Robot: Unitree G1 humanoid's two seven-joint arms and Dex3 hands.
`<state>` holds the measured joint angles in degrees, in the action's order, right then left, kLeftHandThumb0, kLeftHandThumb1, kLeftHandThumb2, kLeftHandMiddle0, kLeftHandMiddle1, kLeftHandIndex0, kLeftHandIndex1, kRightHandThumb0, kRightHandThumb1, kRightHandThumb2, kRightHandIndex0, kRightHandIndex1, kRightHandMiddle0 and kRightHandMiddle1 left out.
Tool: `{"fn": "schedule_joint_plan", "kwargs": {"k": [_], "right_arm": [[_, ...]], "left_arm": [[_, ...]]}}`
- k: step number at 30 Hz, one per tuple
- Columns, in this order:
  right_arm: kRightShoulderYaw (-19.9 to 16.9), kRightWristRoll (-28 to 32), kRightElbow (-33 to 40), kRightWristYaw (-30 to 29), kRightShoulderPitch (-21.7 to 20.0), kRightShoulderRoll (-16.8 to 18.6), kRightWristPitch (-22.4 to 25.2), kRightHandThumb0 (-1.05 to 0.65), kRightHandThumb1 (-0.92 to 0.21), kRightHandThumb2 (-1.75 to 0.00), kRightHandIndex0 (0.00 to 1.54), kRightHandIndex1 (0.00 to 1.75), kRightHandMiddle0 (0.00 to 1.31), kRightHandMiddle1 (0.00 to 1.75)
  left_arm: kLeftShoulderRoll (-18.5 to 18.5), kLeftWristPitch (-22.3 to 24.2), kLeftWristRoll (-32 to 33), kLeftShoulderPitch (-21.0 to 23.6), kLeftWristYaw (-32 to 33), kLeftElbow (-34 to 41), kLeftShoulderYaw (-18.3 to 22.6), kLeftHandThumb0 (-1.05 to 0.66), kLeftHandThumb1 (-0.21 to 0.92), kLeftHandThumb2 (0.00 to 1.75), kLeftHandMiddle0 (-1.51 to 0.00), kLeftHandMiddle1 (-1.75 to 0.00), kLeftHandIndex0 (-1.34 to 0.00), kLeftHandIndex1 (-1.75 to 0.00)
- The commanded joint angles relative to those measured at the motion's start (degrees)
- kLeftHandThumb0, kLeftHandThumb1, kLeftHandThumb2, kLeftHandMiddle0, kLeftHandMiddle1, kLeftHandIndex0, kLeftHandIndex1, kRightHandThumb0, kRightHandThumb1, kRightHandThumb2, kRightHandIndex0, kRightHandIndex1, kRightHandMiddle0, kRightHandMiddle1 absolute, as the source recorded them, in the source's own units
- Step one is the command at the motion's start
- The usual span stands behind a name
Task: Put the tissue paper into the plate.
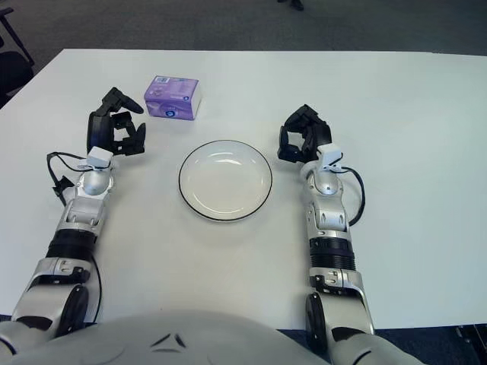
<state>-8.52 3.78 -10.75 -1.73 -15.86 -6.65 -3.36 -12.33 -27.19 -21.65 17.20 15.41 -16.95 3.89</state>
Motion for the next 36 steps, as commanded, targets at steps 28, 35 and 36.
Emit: {"fn": "schedule_joint_plan", "kwargs": {"k": [28,35,36], "right_arm": [[0.6,1.2,-5.6,1.1,11.3,3.6,-0.6,-0.48,-0.31,-1.32,1.2,1.75,0.62,1.75],[0.6,1.5,-5.5,1.4,11.4,3.8,-0.7,-0.49,-0.3,-1.33,1.24,1.75,0.62,1.75],[0.6,1.5,-5.4,1.4,11.4,3.8,-0.6,-0.49,-0.3,-1.34,1.24,1.75,0.63,1.75]], "left_arm": [[-11.9,1.1,-22.0,5.8,9.5,-1.8,-9.0,-0.75,0.76,0.76,-0.17,-0.93,0.0,-1.04],[-13.6,2.0,-24.7,9.2,10.7,-3.3,-10.8,-0.85,0.88,0.56,-0.08,-0.76,0.0,-0.88],[-13.8,2.3,-25.0,9.6,10.6,-3.3,-11.0,-0.86,0.89,0.55,-0.07,-0.75,0.0,-0.87]]}}
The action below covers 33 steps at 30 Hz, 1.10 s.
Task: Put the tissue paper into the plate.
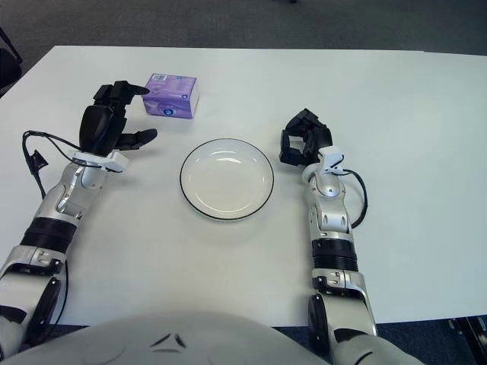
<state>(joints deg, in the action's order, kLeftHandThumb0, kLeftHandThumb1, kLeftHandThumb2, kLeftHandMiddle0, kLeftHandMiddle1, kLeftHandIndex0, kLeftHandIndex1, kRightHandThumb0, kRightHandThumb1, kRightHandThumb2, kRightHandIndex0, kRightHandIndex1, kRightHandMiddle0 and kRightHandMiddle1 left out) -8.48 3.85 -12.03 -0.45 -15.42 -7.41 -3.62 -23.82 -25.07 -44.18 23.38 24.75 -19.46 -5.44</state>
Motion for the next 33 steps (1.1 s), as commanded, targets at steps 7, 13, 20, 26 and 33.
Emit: {"fn": "schedule_joint_plan", "kwargs": {"k": [7,13,20,26,33], "right_arm": [[0.7,0.9,-3.3,-1.1,11.2,5.1,0.5,-0.49,-0.28,-1.36,1.23,1.75,0.64,1.75],[1.2,0.4,-2.0,-2.1,11.6,5.1,2.1,-0.49,-0.29,-1.35,1.21,1.75,0.64,1.75],[2.0,0.3,-0.7,-3.0,12.0,5.0,3.1,-0.49,-0.29,-1.35,1.2,1.75,0.63,1.75],[2.4,0.1,-0.1,-3.8,12.2,5.1,3.8,-0.49,-0.3,-1.34,1.2,1.75,0.63,1.75],[2.8,0.0,0.5,-4.4,12.5,5.0,4.3,-0.48,-0.3,-1.34,1.2,1.75,0.63,1.75]], "left_arm": [[-4.1,1.3,-5.8,6.9,0.8,-0.5,-3.8,-0.94,0.92,0.54,-0.01,-0.62,0.0,-0.71],[-5.7,1.4,-8.2,8.5,0.9,0.0,-5.3,-0.99,0.92,0.58,0.0,-0.55,0.0,-0.63],[-7.3,2.3,-11.8,11.7,-0.6,1.0,-7.9,-1.02,0.92,0.61,0.0,-0.44,0.0,-0.56],[-7.5,2.5,-13.6,17.1,-1.9,-4.1,-10.8,-1.04,0.92,0.63,0.0,-0.38,0.0,-0.5],[-7.7,0.4,-12.5,22.2,-5.6,-10.5,-13.5,-1.05,0.92,0.66,0.0,-0.34,0.0,-0.46]]}}
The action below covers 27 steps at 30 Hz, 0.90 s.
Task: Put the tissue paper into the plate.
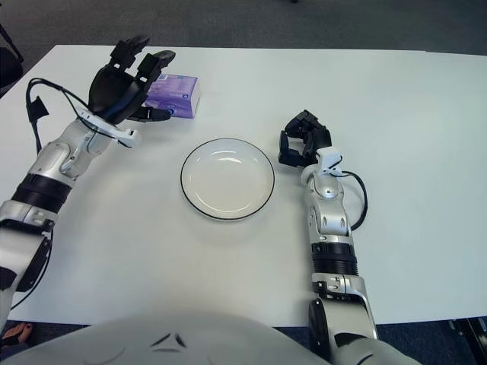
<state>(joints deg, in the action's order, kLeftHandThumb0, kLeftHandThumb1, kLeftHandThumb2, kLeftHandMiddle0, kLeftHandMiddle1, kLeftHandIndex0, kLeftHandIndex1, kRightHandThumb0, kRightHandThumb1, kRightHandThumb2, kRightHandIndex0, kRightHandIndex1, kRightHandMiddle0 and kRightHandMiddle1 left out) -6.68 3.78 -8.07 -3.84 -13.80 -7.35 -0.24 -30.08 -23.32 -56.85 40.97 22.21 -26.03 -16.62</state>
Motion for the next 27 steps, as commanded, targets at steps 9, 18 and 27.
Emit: {"fn": "schedule_joint_plan", "kwargs": {"k": [9,18,27], "right_arm": [[1.3,0.4,-3.3,-1.3,11.1,4.8,1.0,-0.49,-0.29,-1.35,1.2,1.75,0.63,1.75],[1.4,0.9,-3.2,-1.0,11.2,5.0,0.9,-0.49,-0.29,-1.35,1.18,1.75,0.63,1.75],[1.3,1.0,-3.2,-0.9,11.6,5.1,0.5,-0.49,-0.29,-1.34,1.17,1.75,0.63,1.75]], "left_arm": [[-1.2,-6.4,4.1,9.3,-8.6,-11.2,-4.1,-1.05,0.92,0.7,0.0,-0.24,0.0,-0.4],[0.9,-9.3,6.0,14.9,-12.2,-21.6,-6.4,-1.05,0.92,0.69,0.0,-0.08,0.0,-0.29],[2.1,-10.3,5.7,19.5,-12.3,-29.9,-8.6,-1.05,0.92,0.68,0.0,-0.02,0.0,-0.2]]}}
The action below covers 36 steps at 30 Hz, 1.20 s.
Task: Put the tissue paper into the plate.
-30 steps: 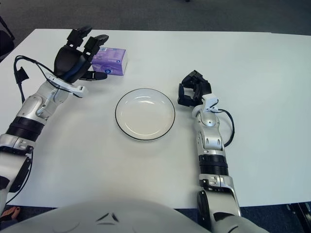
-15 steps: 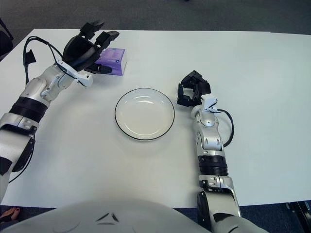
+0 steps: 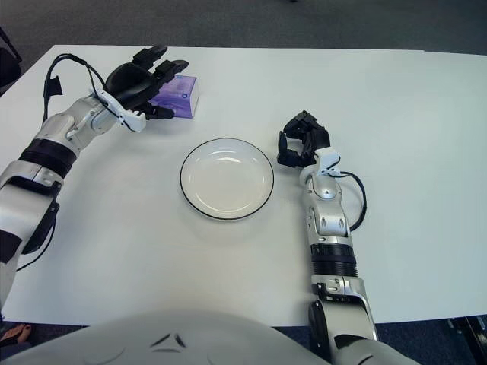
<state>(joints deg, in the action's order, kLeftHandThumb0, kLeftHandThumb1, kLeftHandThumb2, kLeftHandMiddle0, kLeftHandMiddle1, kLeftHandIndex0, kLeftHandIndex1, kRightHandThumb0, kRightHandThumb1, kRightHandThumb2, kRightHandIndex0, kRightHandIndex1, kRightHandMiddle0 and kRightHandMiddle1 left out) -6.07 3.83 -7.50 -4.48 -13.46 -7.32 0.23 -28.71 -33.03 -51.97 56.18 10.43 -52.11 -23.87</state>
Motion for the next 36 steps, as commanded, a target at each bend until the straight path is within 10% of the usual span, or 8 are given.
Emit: {"fn": "schedule_joint_plan", "kwargs": {"k": [1,36], "right_arm": [[0.7,0.9,-3.7,-0.3,11.3,5.1,0.0,-0.49,-0.29,-1.34,1.17,1.75,0.63,1.75],[1.2,0.6,-2.6,-0.1,12.5,4.8,0.2,-0.49,-0.29,-1.35,1.2,1.75,0.63,1.75]], "left_arm": [[0.9,-0.6,0.8,4.6,-0.5,-4.4,-1.5,-1.05,0.92,0.68,0.0,-0.02,0.0,-0.2],[6.8,4.3,3.0,9.6,0.1,-19.3,-4.3,-1.05,0.92,0.66,-0.01,-0.01,0.0,-0.38]]}}
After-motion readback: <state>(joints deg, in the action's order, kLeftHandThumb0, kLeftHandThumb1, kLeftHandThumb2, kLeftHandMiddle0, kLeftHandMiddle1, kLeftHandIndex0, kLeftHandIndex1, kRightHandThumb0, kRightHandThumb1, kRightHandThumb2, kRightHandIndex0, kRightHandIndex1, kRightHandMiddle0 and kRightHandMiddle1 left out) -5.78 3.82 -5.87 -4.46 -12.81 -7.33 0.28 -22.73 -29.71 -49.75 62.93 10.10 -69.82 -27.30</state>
